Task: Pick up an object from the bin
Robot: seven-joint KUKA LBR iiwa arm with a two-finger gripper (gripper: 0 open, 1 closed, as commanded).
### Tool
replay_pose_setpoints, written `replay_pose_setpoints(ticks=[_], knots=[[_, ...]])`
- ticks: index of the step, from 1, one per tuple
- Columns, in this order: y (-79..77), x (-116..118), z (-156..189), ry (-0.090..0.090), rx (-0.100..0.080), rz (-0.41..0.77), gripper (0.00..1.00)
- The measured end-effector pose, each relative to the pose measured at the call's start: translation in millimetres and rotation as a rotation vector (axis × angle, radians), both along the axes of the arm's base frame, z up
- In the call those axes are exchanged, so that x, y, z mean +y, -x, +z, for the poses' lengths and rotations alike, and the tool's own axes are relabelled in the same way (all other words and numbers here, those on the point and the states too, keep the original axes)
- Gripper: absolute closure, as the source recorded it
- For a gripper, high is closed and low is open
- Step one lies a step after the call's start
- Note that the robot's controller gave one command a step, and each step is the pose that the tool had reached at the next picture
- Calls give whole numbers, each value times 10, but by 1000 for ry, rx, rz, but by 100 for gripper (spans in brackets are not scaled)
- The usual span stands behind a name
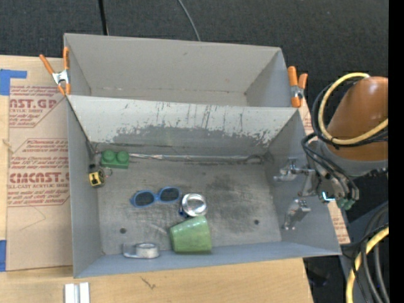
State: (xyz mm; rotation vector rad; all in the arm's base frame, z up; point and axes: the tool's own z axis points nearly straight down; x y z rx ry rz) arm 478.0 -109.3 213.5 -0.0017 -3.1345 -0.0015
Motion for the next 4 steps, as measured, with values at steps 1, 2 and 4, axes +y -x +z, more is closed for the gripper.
replay_pose_setpoints(ticks=[1, 2, 4], knots=[[-512, 193, 1056, 2, -15, 314, 0], [-24, 464, -548, -6, -1, 527, 0], [-724, 1899, -1255, -5, -10, 497, 0]])
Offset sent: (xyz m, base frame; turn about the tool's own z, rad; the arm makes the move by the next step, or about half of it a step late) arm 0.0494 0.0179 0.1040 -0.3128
